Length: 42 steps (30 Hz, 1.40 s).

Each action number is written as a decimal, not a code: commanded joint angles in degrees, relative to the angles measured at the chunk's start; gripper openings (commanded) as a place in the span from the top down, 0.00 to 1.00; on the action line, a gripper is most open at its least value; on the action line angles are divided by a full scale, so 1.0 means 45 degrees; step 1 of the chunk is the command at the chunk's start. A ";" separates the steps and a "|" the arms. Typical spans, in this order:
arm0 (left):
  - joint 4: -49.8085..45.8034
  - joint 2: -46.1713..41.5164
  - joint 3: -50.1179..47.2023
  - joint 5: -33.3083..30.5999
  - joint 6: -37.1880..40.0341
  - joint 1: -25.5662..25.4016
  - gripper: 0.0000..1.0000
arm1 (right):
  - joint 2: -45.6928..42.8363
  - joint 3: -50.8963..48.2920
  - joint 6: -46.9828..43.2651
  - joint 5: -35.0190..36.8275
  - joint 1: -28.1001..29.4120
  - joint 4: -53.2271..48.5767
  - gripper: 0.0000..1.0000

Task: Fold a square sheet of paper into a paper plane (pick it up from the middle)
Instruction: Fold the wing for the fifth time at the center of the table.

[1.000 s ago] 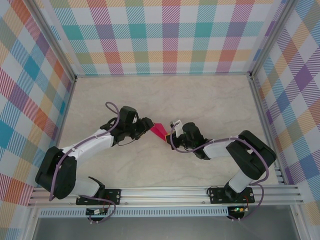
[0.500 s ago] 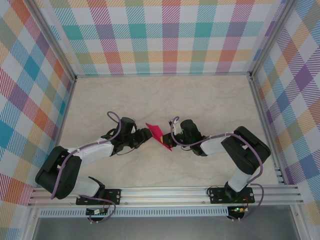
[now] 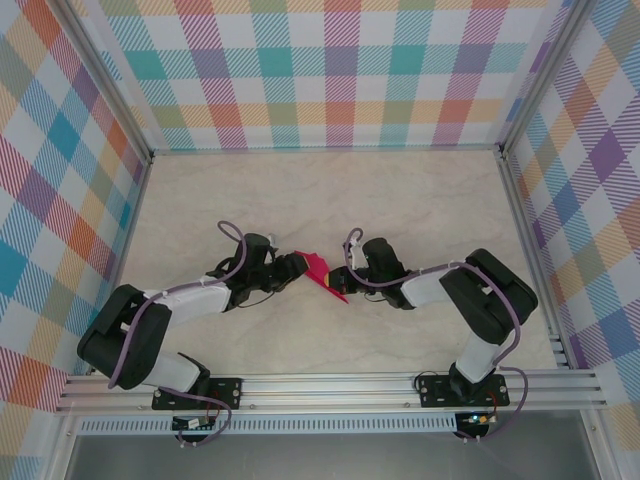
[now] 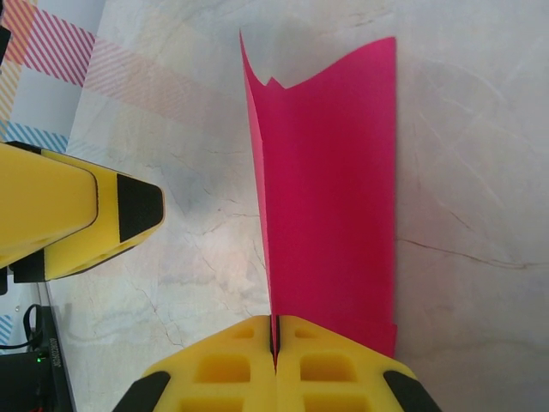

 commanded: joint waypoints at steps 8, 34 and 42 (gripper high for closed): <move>0.1115 0.0782 0.0050 0.0174 0.0221 -0.0192 0.54 | 0.0667 0.0238 0.1192 -0.1256 -0.0429 0.0996 1.00; 0.1926 0.1651 0.0606 0.0027 0.0684 -0.0320 0.62 | 0.1900 0.0795 0.1760 -0.2653 -0.0890 0.0613 0.99; 0.1573 0.2403 0.1381 0.0518 0.0981 -0.0477 0.64 | 0.2174 0.0916 0.1740 -0.2763 -0.0965 0.0009 0.98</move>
